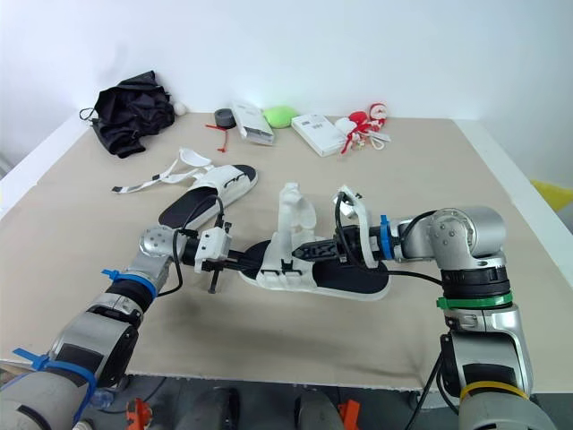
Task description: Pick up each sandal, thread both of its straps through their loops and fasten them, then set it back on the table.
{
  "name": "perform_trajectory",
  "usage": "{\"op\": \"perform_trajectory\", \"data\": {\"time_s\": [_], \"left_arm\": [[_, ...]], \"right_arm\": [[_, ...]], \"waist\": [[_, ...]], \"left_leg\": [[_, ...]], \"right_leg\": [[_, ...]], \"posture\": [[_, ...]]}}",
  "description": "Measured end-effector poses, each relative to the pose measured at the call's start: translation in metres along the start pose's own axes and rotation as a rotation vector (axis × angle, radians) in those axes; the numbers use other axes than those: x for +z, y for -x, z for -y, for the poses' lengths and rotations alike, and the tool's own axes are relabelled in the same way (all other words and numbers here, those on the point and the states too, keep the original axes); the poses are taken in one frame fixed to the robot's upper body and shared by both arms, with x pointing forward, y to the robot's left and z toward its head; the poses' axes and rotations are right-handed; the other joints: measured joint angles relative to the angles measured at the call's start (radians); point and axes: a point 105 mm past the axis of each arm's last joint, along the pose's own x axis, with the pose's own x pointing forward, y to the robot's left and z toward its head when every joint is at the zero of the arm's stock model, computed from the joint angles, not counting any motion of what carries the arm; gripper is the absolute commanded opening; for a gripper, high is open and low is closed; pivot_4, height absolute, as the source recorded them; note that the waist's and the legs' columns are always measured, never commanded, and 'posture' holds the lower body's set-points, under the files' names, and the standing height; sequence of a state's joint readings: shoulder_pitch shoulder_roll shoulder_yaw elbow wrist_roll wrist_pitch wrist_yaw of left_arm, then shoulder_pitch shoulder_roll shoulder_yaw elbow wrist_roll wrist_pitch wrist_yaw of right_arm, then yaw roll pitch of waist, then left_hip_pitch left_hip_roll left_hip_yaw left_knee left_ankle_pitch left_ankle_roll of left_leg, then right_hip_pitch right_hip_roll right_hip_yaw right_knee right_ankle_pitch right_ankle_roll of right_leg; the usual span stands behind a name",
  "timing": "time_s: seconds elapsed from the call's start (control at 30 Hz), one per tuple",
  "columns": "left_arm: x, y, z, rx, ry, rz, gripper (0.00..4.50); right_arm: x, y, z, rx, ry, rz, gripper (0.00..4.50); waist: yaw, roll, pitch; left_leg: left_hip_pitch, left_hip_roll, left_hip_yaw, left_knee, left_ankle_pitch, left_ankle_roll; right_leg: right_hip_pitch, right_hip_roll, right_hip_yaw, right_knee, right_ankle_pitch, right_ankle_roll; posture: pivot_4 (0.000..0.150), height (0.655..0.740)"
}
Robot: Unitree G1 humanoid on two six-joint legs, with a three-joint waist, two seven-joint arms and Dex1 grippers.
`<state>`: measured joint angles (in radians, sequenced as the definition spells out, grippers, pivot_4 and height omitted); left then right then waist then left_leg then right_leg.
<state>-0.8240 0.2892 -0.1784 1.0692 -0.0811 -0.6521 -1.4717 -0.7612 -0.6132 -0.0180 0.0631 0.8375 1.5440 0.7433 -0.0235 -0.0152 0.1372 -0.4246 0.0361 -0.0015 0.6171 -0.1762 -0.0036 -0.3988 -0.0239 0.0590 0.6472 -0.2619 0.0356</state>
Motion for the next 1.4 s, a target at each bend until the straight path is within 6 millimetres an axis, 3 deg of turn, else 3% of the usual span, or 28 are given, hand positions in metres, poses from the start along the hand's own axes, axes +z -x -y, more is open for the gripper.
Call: {"op": "perform_trajectory", "data": {"time_s": [0.33, 0.63, 1.17, 1.4], "left_arm": [[0.0, 0.0, 0.0, 0.001, 0.001, 0.0, 0.0], [0.0, 0.0, 0.0, 0.004, 0.002, 0.0, 0.0], [-0.001, 0.0, 0.001, 0.014, 0.006, 0.006, 0.0], [-0.001, 0.0, 0.001, 0.016, 0.007, 0.007, 0.0]], "right_arm": [[0.0, -0.021, -0.012, 0.082, 0.011, -0.008, 2.35], [-0.003, -0.025, -0.02, 0.121, 0.03, -0.02, 2.35], [-0.007, -0.024, 0.0, 0.0, 0.028, -0.035, 2.35], [-0.004, -0.04, -0.002, -0.011, 0.029, -0.025, 2.35]], "waist": [[0.0, 0.0, 0.0], [0.0, 0.0, 0.0], [0.0, 0.0, 0.0], [0.0, 0.0, 0.0]], "left_leg": [[0.0, 0.0, 0.0, 0.0, 0.0, 0.0], [0.0, 0.0, -0.001, 0.0, 0.0, 0.0], [0.0, 0.0, -0.001, 0.0, 0.0, 0.0], [0.0, 0.0, -0.001, 0.0, 0.0, 0.0]], "right_leg": [[0.0, 0.0, 0.0, 0.0, 0.0, 0.0], [0.0, 0.0, 0.0, 0.0, 0.0, 0.0], [0.0, 0.0, 0.0, 0.0, 0.0, 0.0], [0.0, 0.0, 0.0, 0.0, 0.0, 0.0]], "posture": [[0.15, 0.74], [0.15, 0.74], [0.15, 0.74], [0.15, 0.74]]}}
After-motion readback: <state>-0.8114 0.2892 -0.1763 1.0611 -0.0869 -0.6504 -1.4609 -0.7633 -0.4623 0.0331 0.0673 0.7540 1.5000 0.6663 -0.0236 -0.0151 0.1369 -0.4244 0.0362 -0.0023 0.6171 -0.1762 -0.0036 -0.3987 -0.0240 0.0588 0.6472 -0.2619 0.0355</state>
